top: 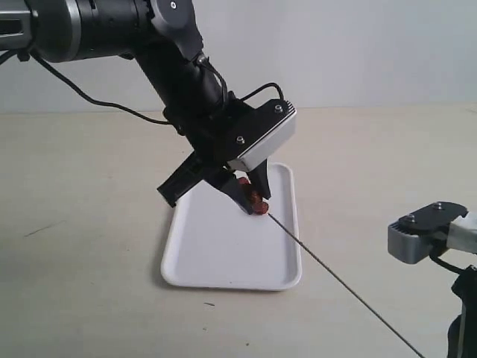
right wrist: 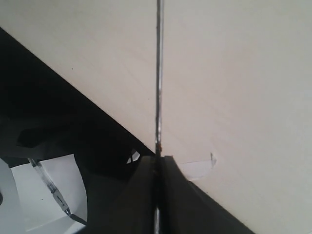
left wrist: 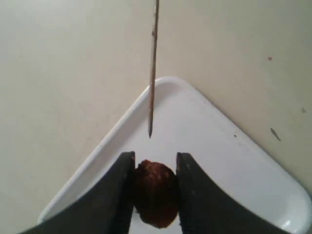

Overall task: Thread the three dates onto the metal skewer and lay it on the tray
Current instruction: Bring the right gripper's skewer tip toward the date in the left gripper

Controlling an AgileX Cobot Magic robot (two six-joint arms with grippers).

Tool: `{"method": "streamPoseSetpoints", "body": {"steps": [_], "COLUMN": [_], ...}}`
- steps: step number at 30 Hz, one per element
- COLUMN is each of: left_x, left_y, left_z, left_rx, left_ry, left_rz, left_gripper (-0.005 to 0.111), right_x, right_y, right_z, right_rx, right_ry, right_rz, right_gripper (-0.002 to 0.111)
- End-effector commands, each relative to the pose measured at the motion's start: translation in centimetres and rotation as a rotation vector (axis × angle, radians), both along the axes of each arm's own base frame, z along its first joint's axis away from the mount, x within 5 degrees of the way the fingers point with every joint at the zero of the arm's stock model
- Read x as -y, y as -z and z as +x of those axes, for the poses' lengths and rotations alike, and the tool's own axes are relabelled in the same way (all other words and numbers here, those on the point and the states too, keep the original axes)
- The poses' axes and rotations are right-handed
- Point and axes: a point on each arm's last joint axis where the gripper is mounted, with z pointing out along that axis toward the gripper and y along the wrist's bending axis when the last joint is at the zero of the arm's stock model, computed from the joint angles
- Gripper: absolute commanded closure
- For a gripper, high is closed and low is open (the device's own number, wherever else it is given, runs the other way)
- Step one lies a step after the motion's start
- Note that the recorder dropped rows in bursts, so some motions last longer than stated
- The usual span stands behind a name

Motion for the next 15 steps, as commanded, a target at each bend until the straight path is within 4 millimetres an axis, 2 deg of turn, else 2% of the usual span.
{"method": "streamPoseSetpoints", "body": {"steps": [1, 15], "left_x": [-0.03, -0.38], "left_y": [-0.79, -0.8], "left_z": [-0.39, -0.29], "left_rx": [-0.022, -0.033], "left_ry": [0.016, 0.019], "left_rz": [-0.033, -0.026], "left_gripper": [0.077, 0.077], "right_x": [0.05, -0.33], "right_y": [-0.27, -0.37], "right_z": [-0.18, -0.21], "right_rx": [0.017, 0.018], "right_ry": [0.009, -0.012], "right_rz": [0.012, 0.055], "right_gripper": [0.108, 0.108]}}
